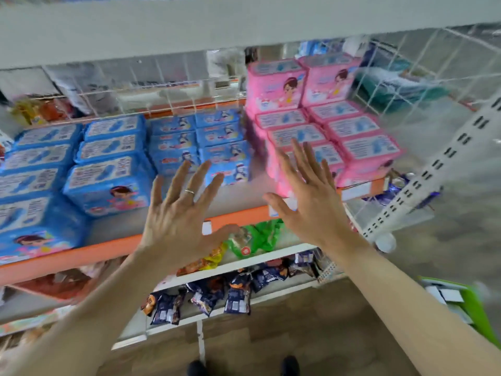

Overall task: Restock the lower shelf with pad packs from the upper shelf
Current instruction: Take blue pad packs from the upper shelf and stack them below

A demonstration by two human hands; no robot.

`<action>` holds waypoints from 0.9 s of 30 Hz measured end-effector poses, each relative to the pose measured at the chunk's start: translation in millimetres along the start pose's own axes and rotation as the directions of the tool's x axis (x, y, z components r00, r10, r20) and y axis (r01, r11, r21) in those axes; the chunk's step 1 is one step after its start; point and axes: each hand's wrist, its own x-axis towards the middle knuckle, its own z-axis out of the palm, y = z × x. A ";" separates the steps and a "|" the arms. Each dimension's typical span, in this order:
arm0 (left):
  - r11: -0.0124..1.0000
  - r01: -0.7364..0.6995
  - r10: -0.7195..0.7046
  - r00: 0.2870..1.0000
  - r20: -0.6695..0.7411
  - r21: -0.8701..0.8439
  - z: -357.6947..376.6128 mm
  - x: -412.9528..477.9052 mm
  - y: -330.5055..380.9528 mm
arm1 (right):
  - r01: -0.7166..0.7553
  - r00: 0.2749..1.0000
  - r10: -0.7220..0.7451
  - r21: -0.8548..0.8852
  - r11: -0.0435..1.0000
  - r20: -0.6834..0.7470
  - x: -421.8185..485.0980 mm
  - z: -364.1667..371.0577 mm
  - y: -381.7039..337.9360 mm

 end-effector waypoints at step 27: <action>0.987 -0.150 0.148 0.988 0.037 0.051 64.5 112.9 161.2 | -0.175 0.972 0.195 -0.150 0.973 0.130 -32.7 -5.9 198.7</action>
